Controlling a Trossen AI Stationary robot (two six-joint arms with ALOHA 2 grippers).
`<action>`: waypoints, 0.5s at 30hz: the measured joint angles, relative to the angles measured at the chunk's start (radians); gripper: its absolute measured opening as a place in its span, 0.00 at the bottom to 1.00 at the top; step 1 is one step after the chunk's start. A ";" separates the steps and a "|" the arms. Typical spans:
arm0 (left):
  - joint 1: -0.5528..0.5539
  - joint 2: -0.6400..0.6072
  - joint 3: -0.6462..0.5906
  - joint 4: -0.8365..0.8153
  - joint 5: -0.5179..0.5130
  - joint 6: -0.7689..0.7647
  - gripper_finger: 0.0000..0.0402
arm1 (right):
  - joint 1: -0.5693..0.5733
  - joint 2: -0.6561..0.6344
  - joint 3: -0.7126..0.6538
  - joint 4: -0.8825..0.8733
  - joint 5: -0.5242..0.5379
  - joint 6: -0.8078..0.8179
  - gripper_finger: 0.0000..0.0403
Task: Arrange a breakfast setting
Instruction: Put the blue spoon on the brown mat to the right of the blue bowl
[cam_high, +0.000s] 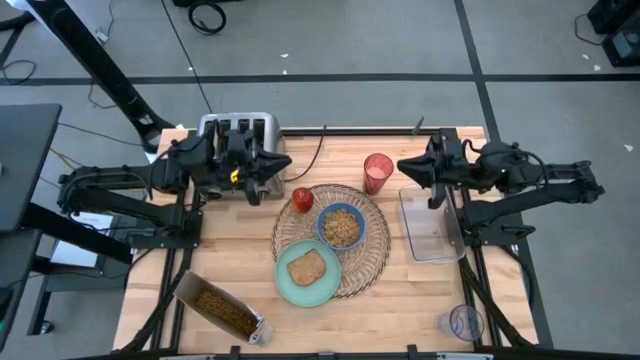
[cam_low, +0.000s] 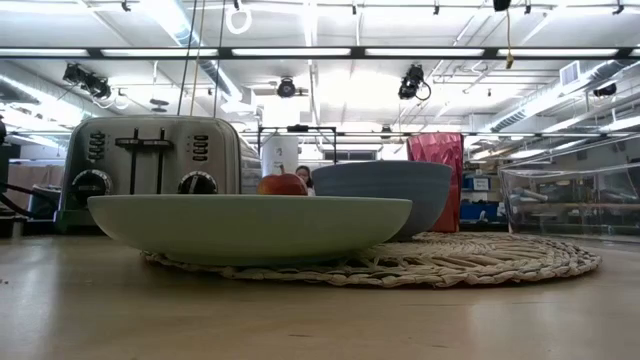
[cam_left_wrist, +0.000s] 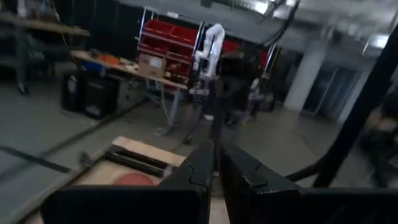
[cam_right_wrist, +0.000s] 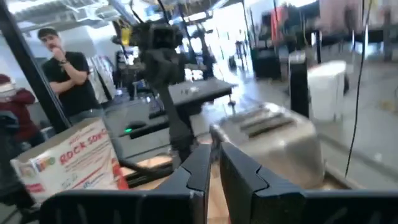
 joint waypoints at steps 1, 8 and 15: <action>0.001 0.000 0.000 -0.008 0.002 0.055 0.08 | -0.003 0.009 0.001 0.030 0.019 -0.029 0.11; 0.000 -0.017 0.001 -0.096 0.006 0.200 0.08 | -0.039 0.000 0.001 -0.048 -0.100 -0.315 0.11; 0.002 -0.030 0.000 -0.135 0.030 0.270 0.08 | -0.091 -0.018 0.000 -0.111 -0.325 -0.357 0.11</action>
